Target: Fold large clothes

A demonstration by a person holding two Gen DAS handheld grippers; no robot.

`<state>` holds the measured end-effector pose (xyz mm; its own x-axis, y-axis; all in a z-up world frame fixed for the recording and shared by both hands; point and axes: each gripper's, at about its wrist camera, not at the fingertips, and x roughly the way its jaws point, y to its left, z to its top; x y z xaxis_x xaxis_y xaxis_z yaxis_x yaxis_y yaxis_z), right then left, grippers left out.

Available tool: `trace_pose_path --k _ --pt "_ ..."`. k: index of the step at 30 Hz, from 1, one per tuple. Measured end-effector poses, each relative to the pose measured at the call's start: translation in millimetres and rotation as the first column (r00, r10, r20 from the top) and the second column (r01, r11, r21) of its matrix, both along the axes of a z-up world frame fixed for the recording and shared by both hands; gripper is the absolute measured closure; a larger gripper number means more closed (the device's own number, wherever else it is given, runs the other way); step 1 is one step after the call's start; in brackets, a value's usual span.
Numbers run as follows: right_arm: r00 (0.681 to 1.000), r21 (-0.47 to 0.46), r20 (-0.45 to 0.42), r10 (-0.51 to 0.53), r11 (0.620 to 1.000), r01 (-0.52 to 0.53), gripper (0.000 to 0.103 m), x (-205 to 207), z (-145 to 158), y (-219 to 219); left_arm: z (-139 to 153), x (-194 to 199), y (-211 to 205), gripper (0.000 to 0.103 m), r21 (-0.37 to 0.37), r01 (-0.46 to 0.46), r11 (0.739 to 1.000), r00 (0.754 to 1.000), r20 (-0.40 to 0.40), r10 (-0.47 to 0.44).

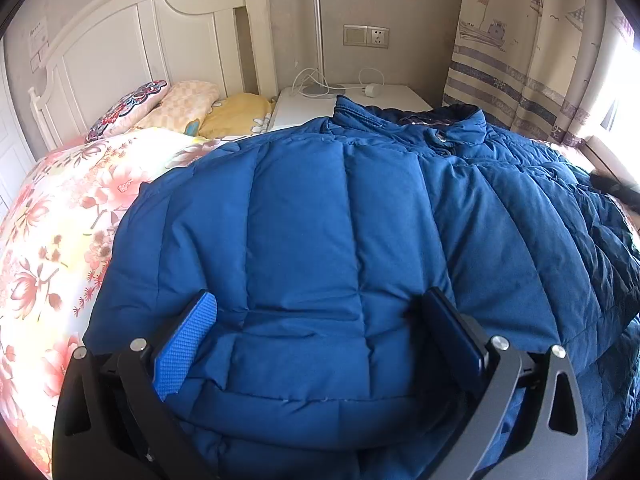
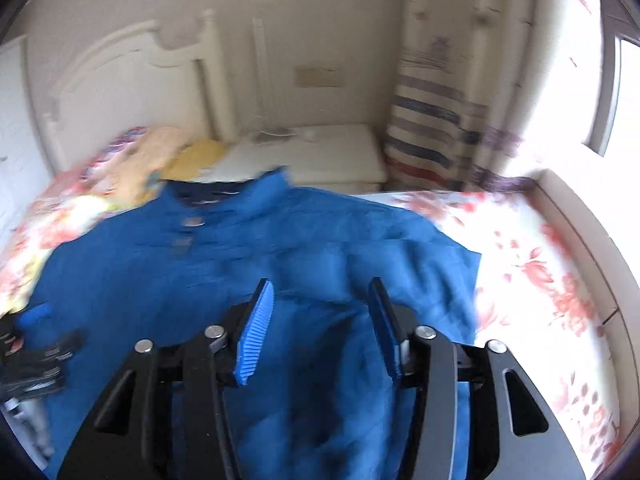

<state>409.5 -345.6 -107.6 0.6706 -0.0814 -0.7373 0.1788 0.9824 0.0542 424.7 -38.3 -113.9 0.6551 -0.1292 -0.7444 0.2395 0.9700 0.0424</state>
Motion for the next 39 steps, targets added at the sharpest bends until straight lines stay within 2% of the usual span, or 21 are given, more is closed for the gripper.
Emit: trace_pose_path --k 1,4,6,9,10,13,14,16,21,27,29,31,33,35,37,39 --pt "1.0 0.07 -0.01 0.004 0.998 -0.003 0.051 3.1 -8.6 -9.5 0.0 0.1 0.5 0.002 -0.003 0.002 1.0 1.0 0.002 -0.002" --pt "1.0 0.115 -0.016 -0.003 0.993 0.005 0.051 -3.4 -3.1 -16.4 -0.3 0.7 1.5 0.002 -0.007 0.002 1.0 1.0 0.0 -0.002" --pt "0.999 0.054 0.015 -0.046 0.998 0.045 0.05 -18.1 11.2 -8.4 -0.7 0.8 1.6 0.002 -0.007 0.001 1.0 1.0 0.0 -0.001" --pt "0.991 0.007 0.115 0.061 0.998 -0.063 0.047 -49.3 34.5 28.1 -0.8 0.3 1.7 0.002 -0.008 0.001 1.0 1.0 0.0 -0.001" --pt "0.987 0.004 0.119 0.104 0.994 -0.105 0.046 -56.9 36.5 39.2 -0.9 0.6 2.1 0.002 -0.008 0.001 1.0 1.0 0.0 -0.001" --pt "0.976 -0.043 0.06 0.209 0.978 -0.206 0.043 -65.5 22.9 66.9 -0.9 0.4 1.5 0.002 -0.007 0.001 1.0 1.0 0.0 -0.001" --pt "0.976 -0.075 0.017 0.217 0.974 -0.215 0.042 -63.3 11.2 72.6 -0.9 0.4 1.6 0.002 -0.007 0.001 1.0 1.0 0.0 -0.001" --pt "0.974 -0.111 -0.004 0.225 0.968 -0.224 0.04 -57.9 -8.5 76.7 -0.9 0.3 2.2 0.002 -0.011 0.002 1.0 1.0 0.001 -0.002" --pt "0.975 -0.092 -0.012 0.222 0.971 -0.222 0.04 -53.2 -10.8 72.0 -0.9 0.3 2.5 0.002 -0.014 0.002 1.0 1.0 -0.002 -0.002" --pt "0.969 0.002 0.017 0.247 0.969 -0.247 0.034 -53.4 -8.7 60.4 -1.1 0.7 1.5 0.002 -0.004 0.0 1.0 1.0 -0.001 0.0" --pt "0.981 0.026 0.017 0.192 0.981 -0.192 0.035 -65.5 1.3 55.7 1.0 -0.5 4.0 0.002 -0.013 0.011 1.0 1.0 -0.011 -0.011" --pt "0.987 0.056 0.039 0.156 0.986 -0.158 0.033 -85.9 16.3 58.8 9.2 -11.5 8.6 0.002 -0.005 -0.006 1.0 1.0 -0.026 0.006" --pt "0.976 0.052 0.082 0.201 0.977 -0.206 0.031 -112.9 31.7 70.9 25.9 -39.2 12.6 0.002 -0.047 0.012 0.999 1.0 -0.002 -0.012" --pt "0.962 0.005 0.095 0.257 0.966 -0.259 0.026 -133.6 36.8 86.3 36.0 -67.2 10.0 0.002 -0.046 0.043 0.998 0.999 0.031 -0.042" --pt "0.945 -0.022 0.061 0.322 0.947 -0.321 0.023 -146.8 28.5 101.5 37.2 -94.7 1.9 0.002 -0.022 0.079 0.997 0.995 0.055 -0.078" --pt "0.946 -0.054 -0.02 0.322 0.945 -0.323 0.023 -145.2 5.2 108.8 20.5 -107.9 -10.2 0.002 0.034 0.106 0.994 0.994 0.025 -0.107"
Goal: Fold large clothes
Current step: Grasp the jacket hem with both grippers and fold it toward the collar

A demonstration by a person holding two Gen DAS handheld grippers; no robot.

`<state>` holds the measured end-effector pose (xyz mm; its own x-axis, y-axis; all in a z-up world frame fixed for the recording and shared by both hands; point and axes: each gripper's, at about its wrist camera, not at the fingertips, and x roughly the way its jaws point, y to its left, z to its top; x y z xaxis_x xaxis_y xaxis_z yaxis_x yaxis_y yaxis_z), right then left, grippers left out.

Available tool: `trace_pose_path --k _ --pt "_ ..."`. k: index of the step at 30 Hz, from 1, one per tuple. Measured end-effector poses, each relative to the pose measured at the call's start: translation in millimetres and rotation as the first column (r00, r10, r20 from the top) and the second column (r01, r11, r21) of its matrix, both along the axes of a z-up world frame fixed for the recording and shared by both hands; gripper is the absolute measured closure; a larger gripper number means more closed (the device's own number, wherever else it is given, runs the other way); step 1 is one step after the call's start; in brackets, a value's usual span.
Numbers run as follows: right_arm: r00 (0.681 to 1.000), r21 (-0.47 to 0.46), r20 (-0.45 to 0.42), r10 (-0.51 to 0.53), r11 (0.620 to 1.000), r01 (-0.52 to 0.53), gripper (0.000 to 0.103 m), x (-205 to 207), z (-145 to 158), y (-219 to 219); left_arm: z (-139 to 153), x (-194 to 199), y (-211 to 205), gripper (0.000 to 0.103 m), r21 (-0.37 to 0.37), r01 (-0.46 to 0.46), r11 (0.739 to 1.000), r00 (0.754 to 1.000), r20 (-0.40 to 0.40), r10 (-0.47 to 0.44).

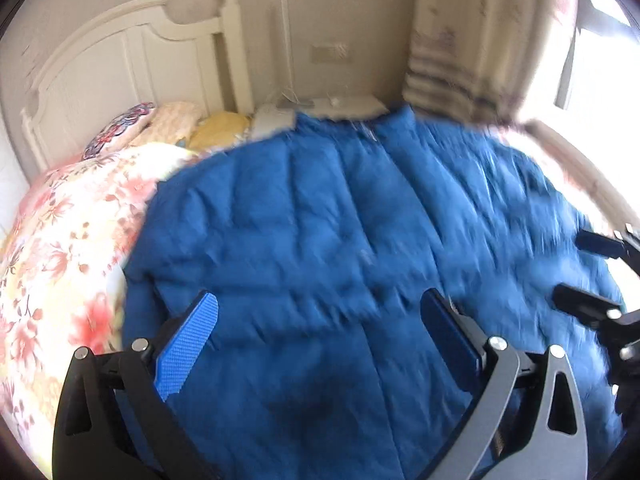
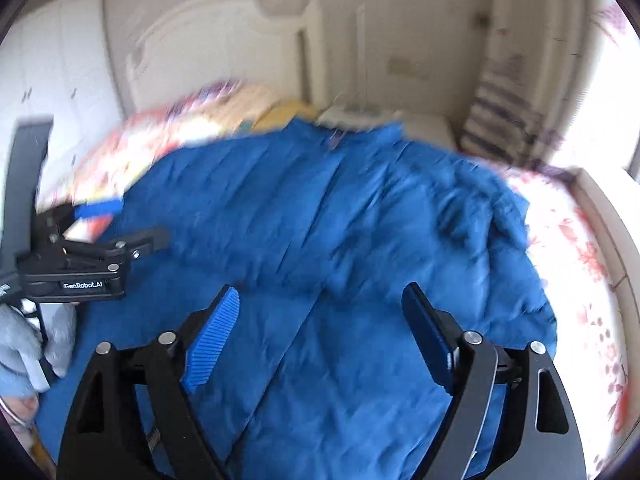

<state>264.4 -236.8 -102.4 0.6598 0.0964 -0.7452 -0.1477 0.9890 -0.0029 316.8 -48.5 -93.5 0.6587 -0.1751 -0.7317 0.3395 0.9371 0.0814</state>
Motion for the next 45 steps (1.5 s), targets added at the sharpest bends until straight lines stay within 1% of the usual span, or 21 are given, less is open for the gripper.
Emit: trace_pose_path --k 2,3,5,7,10,12,14,15,17,21,25,28,31,33,35,37,39,41,42,44,45 --pt "0.996 -0.004 -0.078 -0.034 0.999 0.034 0.021 9.0 -28.2 -4.2 -23.2 1.5 -8.2 0.002 0.062 -0.002 0.998 0.999 -0.046 0.005" --pt "0.997 0.0 -0.07 -0.037 0.999 0.037 0.021 9.2 -27.0 -5.1 -33.2 5.2 -9.2 0.002 0.067 0.0 0.998 0.996 -0.084 0.005" --pt "0.997 -0.029 -0.069 -0.046 0.999 0.044 0.021 7.7 -26.4 -2.1 -31.6 7.0 -2.9 0.002 0.033 -0.012 0.999 0.995 -0.098 0.015" --pt "0.997 -0.025 -0.064 -0.052 0.998 0.05 0.021 4.0 -24.4 -3.0 -34.7 8.7 0.4 0.002 0.011 -0.015 1.0 0.993 -0.115 0.016" --pt "0.993 0.001 -0.011 -0.118 0.993 0.118 0.021 -11.4 -11.9 -16.0 -35.2 6.3 1.6 0.002 0.009 -0.018 1.0 0.994 -0.11 0.019" --pt "0.981 -0.035 0.002 -0.196 0.98 0.196 0.021 -15.2 -8.8 -34.0 -35.8 5.3 0.8 0.002 0.015 -0.019 1.0 0.994 -0.106 0.02" --pt "0.968 -0.067 -0.024 -0.251 0.966 0.249 0.02 -15.6 -17.1 -52.9 -35.9 4.8 1.1 0.002 0.017 -0.019 1.0 0.994 -0.104 0.021" --pt "0.964 -0.027 -0.076 -0.257 0.966 0.255 0.02 -13.1 -27.3 -65.0 -36.1 4.3 1.3 0.002 0.016 -0.019 1.0 0.994 -0.104 0.021" --pt "0.964 0.085 -0.098 -0.248 0.963 0.256 0.019 -13.9 -28.8 -81.0 -36.1 4.5 1.9 0.002 0.012 -0.02 1.0 0.994 -0.107 0.021" --pt "0.965 0.05 -0.098 -0.243 0.967 0.248 0.018 -13.5 -29.3 -76.0 -36.2 4.7 0.8 0.002 0.011 -0.021 1.0 0.994 -0.108 0.022" --pt "0.966 0.099 -0.097 -0.238 0.964 0.248 0.018 -16.9 -28.3 -81.5 -36.9 5.5 1.5 0.002 0.011 -0.02 1.0 0.994 -0.108 0.022" --pt "0.968 0.109 -0.096 -0.233 0.964 0.243 0.017 -14.2 -29.4 -83.1 -37.1 6.6 2.6 0.002 0.009 -0.02 1.0 0.993 -0.112 0.021" --pt "0.968 0.107 -0.084 -0.236 0.964 0.244 0.017 -12.7 -26.4 -81.3 -37.0 8.6 4.7 0.002 -0.006 -0.02 1.0 0.992 -0.125 0.019" --pt "0.965 0.082 -0.056 -0.255 0.962 0.259 0.018 -20.6 -19.0 -76.2 -34.3 5.2 7.0 0.002 -0.013 -0.035 0.999 0.99 -0.135 0.033" --pt "0.977 0.073 -0.013 -0.213 0.974 0.213 0.018 -36.0 -6.3 -57.4 -27.0 -4.1 12.7 0.002 -0.021 -0.05 0.999 0.989 -0.14 0.046" --pt "0.99 0.054 0.01 -0.138 0.989 0.137 0.018 -46.5 0.9 -34.2 -17.9 -22.7 13.9 0.002 -0.044 -0.02 0.999 0.992 -0.127 0.014" --pt "0.999 -0.015 0.001 -0.041 0.999 0.041 0.018 -56.6 -1.0 -1.3 -16.4 -41.6 11.3 0.002 0.023 -0.011 1.0 0.995 -0.102 0.013" --pt "0.997 -0.073 -0.064 0.042 0.996 -0.046 0.018 -58.8 -18.6 26.1 -26.1 -51.8 13.2 0.002 0.091 -0.012 0.996 0.993 -0.114 0.023" --pt "0.994 -0.096 -0.09 0.058 0.993 -0.067 0.018 -57.4 -29.1 33.9 -32.2 -53.5 15.2 0.002 0.107 -0.011 0.994 0.992 -0.127 0.025" --pt "0.995 -0.097 -0.088 0.041 0.994 -0.049 0.015 -55.4 -32.8 33.7 -34.6 -54.9 29.7 0.002 0.025 -0.015 1.0 0.988 -0.151 0.018" --pt "0.995 -0.091 -0.091 0.038 0.995 -0.046 0.015 -55.6 -31.4 31.5 -32.9 -55.2 33.8 0.002 0.018 -0.022 1.0 0.987 -0.157 0.025"
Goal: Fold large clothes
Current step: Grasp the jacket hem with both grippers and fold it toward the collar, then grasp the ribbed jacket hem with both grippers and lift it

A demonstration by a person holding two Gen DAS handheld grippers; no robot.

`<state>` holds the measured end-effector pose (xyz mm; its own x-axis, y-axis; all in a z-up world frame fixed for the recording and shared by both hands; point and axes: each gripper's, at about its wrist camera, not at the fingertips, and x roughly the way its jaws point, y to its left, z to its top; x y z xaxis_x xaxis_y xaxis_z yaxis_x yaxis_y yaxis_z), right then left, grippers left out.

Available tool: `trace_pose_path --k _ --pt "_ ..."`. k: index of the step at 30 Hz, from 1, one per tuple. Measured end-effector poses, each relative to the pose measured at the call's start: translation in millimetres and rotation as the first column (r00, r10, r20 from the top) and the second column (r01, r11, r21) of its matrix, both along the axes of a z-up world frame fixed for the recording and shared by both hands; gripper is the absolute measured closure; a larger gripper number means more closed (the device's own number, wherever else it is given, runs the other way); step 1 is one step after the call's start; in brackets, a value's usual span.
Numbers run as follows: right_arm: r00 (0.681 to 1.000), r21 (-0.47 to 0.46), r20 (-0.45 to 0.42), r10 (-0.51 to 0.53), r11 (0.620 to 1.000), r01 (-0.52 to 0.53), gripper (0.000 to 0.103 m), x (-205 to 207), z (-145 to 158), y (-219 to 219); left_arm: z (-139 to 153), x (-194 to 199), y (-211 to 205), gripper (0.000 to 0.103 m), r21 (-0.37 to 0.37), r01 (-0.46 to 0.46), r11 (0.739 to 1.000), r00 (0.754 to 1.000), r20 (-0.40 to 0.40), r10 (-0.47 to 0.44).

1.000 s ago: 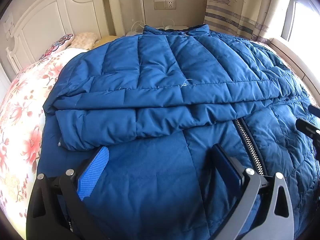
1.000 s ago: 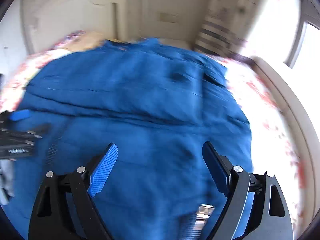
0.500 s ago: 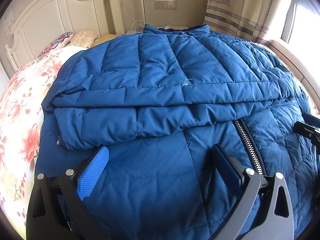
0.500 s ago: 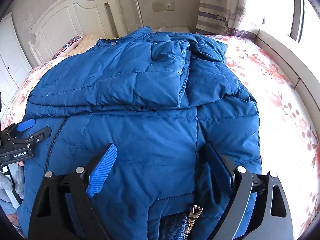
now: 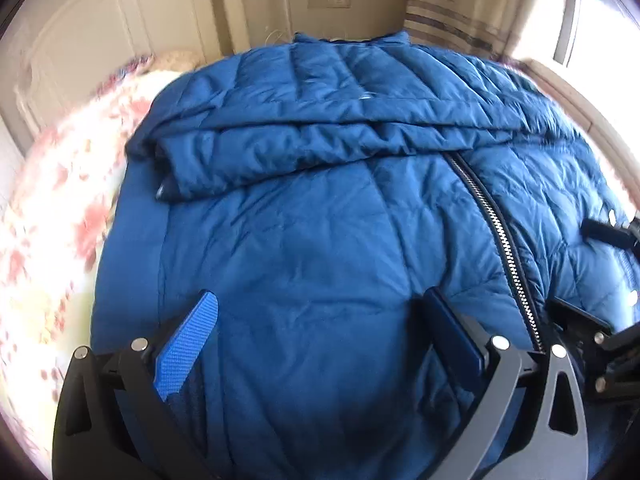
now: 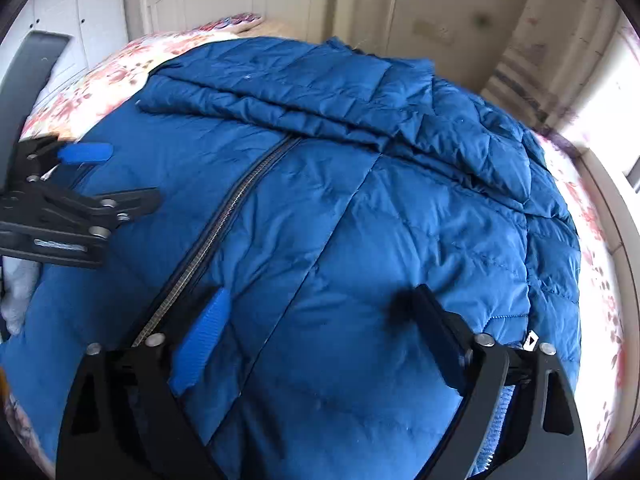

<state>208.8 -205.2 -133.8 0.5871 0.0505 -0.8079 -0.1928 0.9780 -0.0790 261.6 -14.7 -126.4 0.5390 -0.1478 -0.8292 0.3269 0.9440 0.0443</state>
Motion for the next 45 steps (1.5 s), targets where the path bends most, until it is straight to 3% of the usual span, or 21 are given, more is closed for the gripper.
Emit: trace_pose_path --k 6,9,11,13,15,18,20,22,24,27,31,35,39,45 --pt "0.995 0.031 0.053 -0.088 0.996 0.086 0.015 -32.3 18.5 -44.9 20.1 -31.8 56.0 0.002 -0.043 -0.097 0.994 0.993 0.067 0.1" --pt "0.993 0.041 -0.004 -0.116 0.992 0.116 0.015 -46.2 -1.5 -70.3 5.4 -40.5 86.1 0.002 -0.037 -0.152 0.988 0.988 0.034 0.153" --pt "0.992 0.1 0.0 -0.127 0.987 0.126 0.015 -48.3 -3.2 -75.8 -1.3 -36.0 99.4 0.002 -0.097 -0.163 0.982 0.987 -0.007 0.163" --pt "0.989 0.031 0.028 -0.146 0.989 0.145 0.015 -51.2 1.2 -69.1 4.0 -34.9 107.3 0.002 -0.112 -0.2 0.973 0.98 -0.006 0.2" --pt "0.989 -0.002 0.067 -0.133 0.991 0.134 0.015 -58.1 9.3 -56.5 13.4 -47.8 101.1 0.004 -0.082 -0.221 0.972 0.973 0.056 0.226" --pt "0.995 0.042 0.101 -0.021 0.999 0.016 0.015 -82.5 20.7 -33.1 31.0 -81.8 87.7 0.003 -0.115 -0.133 0.984 0.982 0.118 0.147" --pt "0.994 0.002 0.087 0.062 0.998 -0.063 0.015 -96.7 13.5 -12.5 35.7 -111.1 70.4 0.002 -0.084 -0.056 0.995 0.985 0.156 0.068" --pt "0.994 -0.028 0.049 0.097 0.995 -0.095 0.015 -100.4 -2.0 -1.3 23.2 -130.3 54.9 0.002 -0.008 0.011 1.0 0.989 0.151 -0.009" --pt "0.994 0.011 0.079 0.076 0.997 -0.077 0.014 -103.0 -10.5 -5.3 0.0 -136.9 50.5 0.002 0.032 0.008 0.999 0.992 0.129 -0.012" --pt "0.996 0.039 0.071 0.054 0.998 -0.057 0.014 -104.5 -8.3 -11.8 1.0 -135.3 60.2 0.002 -0.034 0.0 0.999 0.993 0.122 0.004" --pt "0.989 -0.003 0.145 0.012 1.0 -0.011 0.014 -132.8 6.6 -27.7 13.2 -146.4 72.4 0.002 0.036 -0.045 0.998 0.986 0.165 0.038" --pt "0.978 0.049 0.175 -0.11 0.993 0.103 0.014 -174.1 10.7 -82.5 21.9 -162.4 118.5 0.002 -0.037 -0.124 0.992 0.973 0.19 0.129" --pt "0.977 0.114 0.137 -0.165 0.982 0.15 0.014 -213.2 -1.1 -116.0 16.5 -183.8 167.4 0.002 -0.131 -0.197 0.972 0.966 0.142 0.216" --pt "0.986 0.311 0.064 -0.152 0.942 0.124 0.015 -255.7 -36.2 -134.5 -4.5 -217.4 205.1 0.002 -0.211 -0.175 0.962 0.978 0.076 0.195"
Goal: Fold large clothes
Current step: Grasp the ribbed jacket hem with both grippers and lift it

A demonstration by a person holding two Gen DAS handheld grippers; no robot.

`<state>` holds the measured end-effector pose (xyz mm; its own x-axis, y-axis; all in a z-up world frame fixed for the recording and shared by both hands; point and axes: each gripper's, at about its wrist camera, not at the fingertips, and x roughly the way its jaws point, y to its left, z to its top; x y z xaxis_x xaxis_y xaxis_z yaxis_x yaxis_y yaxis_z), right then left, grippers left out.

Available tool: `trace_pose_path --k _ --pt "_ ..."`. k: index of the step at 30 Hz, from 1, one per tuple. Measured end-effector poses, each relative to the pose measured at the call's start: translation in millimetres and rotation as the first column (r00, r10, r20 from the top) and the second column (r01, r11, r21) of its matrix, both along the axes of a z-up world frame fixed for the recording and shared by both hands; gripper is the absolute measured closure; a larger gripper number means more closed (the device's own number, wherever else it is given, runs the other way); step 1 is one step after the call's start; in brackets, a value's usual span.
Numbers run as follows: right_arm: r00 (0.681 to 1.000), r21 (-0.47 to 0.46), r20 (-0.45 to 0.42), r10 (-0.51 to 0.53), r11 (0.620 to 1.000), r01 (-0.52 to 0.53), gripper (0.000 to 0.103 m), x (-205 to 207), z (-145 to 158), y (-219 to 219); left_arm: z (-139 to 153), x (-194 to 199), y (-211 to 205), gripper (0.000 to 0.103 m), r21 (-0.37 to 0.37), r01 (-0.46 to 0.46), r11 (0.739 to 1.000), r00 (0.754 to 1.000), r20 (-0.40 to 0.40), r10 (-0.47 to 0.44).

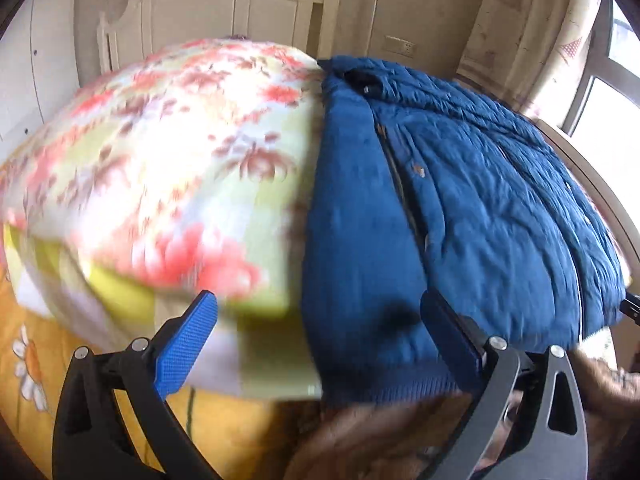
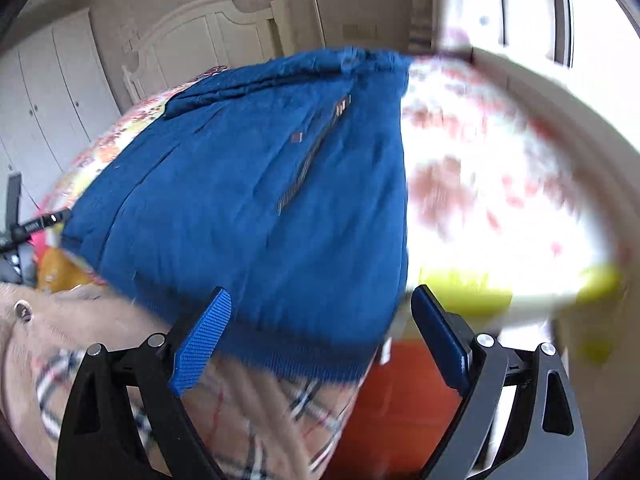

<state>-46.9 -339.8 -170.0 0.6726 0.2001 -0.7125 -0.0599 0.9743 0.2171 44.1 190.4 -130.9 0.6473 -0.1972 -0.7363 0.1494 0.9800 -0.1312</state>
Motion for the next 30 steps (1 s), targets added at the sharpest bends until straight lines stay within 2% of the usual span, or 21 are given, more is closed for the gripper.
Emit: trace_pose_path --k 3,5,6,9,11,12,13,14,16,19,21,24,28,30 --pt "1.0 0.103 0.01 -0.003 0.995 0.002 0.017 -1.9 -11.7 -5.9 -13.5 -4.5 5.2 0.002 -0.054 0.013 0.998 1.0 -0.021 -0.014" --pt "1.0 0.162 0.015 -0.009 0.987 0.006 0.022 2.2 -14.8 -7.7 -18.8 -3.5 9.6 0.002 -0.094 0.01 0.996 1.0 -0.025 -0.013" --pt "1.0 0.178 0.014 -0.005 0.984 0.003 0.028 3.2 -14.2 -7.3 -21.6 -1.1 12.9 0.002 -0.125 0.009 0.992 0.999 -0.041 -0.014" --pt "0.999 0.138 0.032 0.003 0.99 -0.007 0.038 0.2 -7.7 -0.3 -24.5 -3.4 17.8 0.002 -0.155 0.016 0.988 0.997 -0.066 -0.026" --pt "0.999 0.116 0.052 0.01 0.993 -0.016 0.047 -4.6 -2.9 3.6 -21.8 -6.4 15.7 0.013 -0.159 0.046 0.986 0.997 -0.062 -0.056" --pt "0.998 0.099 0.063 0.003 0.995 -0.01 0.057 -6.9 0.2 4.4 -19.2 -9.6 13.4 0.028 -0.17 0.073 0.983 0.995 -0.054 -0.083" --pt "0.997 0.09 0.079 0.002 0.996 -0.009 0.061 -9.7 4.2 5.2 -17.0 -9.7 12.0 0.032 -0.164 0.078 0.983 0.995 -0.051 -0.088" --pt "0.995 0.092 0.1 0.008 0.996 -0.017 0.064 -11.6 9.0 5.4 -15.6 -10.0 9.8 0.032 -0.15 0.079 0.986 0.995 -0.047 -0.086" --pt "0.99 0.067 0.138 0.019 0.997 -0.028 0.065 -13.6 17.8 9.5 -16.6 -8.7 7.5 0.032 -0.137 0.077 0.988 0.995 -0.054 -0.085" --pt "0.988 0.034 0.155 0.03 0.999 -0.035 0.065 -11.0 23.0 12.9 -14.5 -6.6 6.4 0.032 -0.163 0.087 0.983 0.993 -0.061 -0.098" --pt "0.988 0.033 0.152 0.017 0.999 -0.022 0.064 -6.6 21.0 12.6 -12.3 -7.4 2.9 0.036 -0.194 0.124 0.973 0.989 -0.061 -0.138" --pt "0.988 0.065 0.154 -0.009 0.998 -0.001 0.059 -1.1 16.3 8.1 -11.0 -10.1 -10.3 0.036 -0.138 0.154 0.978 0.986 -0.044 -0.161" --pt "0.987 0.083 0.162 -0.02 0.996 0.007 0.058 1.7 13.7 5.4 -21.3 6.6 -0.8 0.024 -0.246 0.113 0.963 0.989 -0.07 -0.134" --pt "0.986 0.089 0.164 -0.022 0.996 0.007 0.058 3.0 13.9 5.4 -23.8 15.3 0.4 0.023 -0.284 0.11 0.952 0.988 -0.074 -0.136"
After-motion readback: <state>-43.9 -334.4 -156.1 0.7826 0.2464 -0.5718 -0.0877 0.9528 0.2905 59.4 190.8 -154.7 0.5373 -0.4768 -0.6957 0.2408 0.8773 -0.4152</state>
